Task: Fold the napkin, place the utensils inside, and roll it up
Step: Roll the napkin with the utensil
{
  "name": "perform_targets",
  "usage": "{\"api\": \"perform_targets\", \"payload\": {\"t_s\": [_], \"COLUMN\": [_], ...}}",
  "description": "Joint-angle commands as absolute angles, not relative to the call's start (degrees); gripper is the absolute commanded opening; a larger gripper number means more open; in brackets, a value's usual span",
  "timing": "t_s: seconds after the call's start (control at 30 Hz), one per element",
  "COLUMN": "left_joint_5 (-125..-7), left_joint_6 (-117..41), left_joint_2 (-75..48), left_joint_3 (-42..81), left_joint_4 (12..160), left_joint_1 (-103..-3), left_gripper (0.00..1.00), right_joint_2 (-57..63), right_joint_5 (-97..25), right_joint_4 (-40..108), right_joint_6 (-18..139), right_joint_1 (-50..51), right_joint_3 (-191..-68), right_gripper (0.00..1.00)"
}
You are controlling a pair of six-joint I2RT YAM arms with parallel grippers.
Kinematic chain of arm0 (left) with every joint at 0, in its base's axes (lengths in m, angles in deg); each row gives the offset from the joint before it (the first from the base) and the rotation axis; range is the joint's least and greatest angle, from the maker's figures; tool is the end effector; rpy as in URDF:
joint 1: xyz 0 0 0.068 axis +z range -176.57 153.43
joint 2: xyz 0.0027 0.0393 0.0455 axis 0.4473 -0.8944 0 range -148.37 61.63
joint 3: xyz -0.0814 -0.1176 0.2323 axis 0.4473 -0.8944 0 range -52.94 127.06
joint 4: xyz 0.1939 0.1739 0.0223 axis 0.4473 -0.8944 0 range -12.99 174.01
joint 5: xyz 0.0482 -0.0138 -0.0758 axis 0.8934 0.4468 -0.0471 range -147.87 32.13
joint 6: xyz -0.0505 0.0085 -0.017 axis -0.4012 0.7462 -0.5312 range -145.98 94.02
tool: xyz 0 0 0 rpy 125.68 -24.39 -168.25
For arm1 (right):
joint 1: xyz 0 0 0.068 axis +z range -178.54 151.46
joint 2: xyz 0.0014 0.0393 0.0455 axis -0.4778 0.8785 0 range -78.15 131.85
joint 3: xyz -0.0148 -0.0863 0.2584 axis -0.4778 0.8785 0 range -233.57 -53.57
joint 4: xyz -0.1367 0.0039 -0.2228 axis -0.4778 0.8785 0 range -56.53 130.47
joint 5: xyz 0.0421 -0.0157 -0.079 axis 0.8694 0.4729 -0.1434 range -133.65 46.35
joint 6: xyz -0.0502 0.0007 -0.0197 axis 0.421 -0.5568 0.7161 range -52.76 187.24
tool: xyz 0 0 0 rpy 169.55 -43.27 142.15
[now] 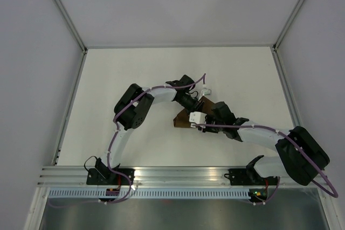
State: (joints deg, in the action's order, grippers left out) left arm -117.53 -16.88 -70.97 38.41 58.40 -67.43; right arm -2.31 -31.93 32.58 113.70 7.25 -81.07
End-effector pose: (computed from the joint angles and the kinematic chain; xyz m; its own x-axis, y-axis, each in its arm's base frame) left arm 0.3267 -0.3232 0.1068 -0.5938 0.6194 -0.5136 0.6896 0.0630 -0.7214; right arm 0.1878 0.1443 0.1462 0.0843 -0.8143 -0.5743 -0.9044 0.1794 -0.3871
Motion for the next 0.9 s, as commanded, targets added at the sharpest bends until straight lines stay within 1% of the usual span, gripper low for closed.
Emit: {"api": "perform_targets", "payload": {"t_s": [0.0, 0.03, 0.07, 0.13, 0.17, 0.23, 0.37, 0.47, 0.6, 0.7, 0.87], "left_joint_5": [-109.6, -109.2, -108.9, -107.7, -107.0, -106.2, -104.6, -101.8, -95.9, -92.3, -84.6], "left_joint_6": [-16.3, -16.3, -16.3, -16.7, -17.0, -17.9, -20.2, -21.1, -23.9, -27.9, -31.8], "left_joint_2": [-73.8, -73.4, -72.4, -70.8, -68.9, -66.8, -62.0, -59.8, -53.7, -49.5, -38.9], "left_joint_3": [37.0, 37.0, 36.9, 36.6, 36.4, 35.9, 36.4, 36.4, 34.1, 29.1, 17.7], "left_joint_4": [53.1, 53.2, 53.4, 54.3, 55.7, 57.4, 59.8, 61.5, 65.3, 72.1, 83.4], "left_joint_1": [-67.2, -67.0, -66.8, -66.7, -66.6, -66.3, -65.3, -64.6, -62.6, -59.7, -55.9], "left_gripper": [0.16, 0.2, 0.27, 0.31, 0.36, 0.4, 0.46, 0.46, 0.46, 0.47, 0.47], "right_joint_2": [-1.9, -1.8, -1.7, -0.9, -0.5, 0.7, 2.6, 4.7, 8.5, 11.9, 19.0], "right_joint_5": [-31.4, -31.0, -30.5, -28.6, -28.1, -26.3, -24.3, -22.3, -19.0, -15.4, -10.8], "right_joint_4": [32.2, 33.1, 35.5, 38.0, 40.6, 44.2, 48.5, 51.9, 57.4, 63.0, 73.8], "right_joint_6": [113.9, 114.2, 114.4, 115.0, 115.1, 115.7, 116.3, 116.5, 118.0, 120.2, 124.7], "right_joint_1": [7.5, 7.5, 7.5, 7.5, 7.6, 7.5, 7.2, 6.7, 5.0, 2.6, -1.6], "right_joint_3": [-81.7, -82.2, -82.7, -84.4, -84.9, -86.7, -89.2, -91.4, -96.3, -100.4, -107.8], "right_gripper": [0.32, 0.29, 0.26, 0.22, 0.2, 0.18, 0.17, 0.16, 0.15, 0.15, 0.15]}}
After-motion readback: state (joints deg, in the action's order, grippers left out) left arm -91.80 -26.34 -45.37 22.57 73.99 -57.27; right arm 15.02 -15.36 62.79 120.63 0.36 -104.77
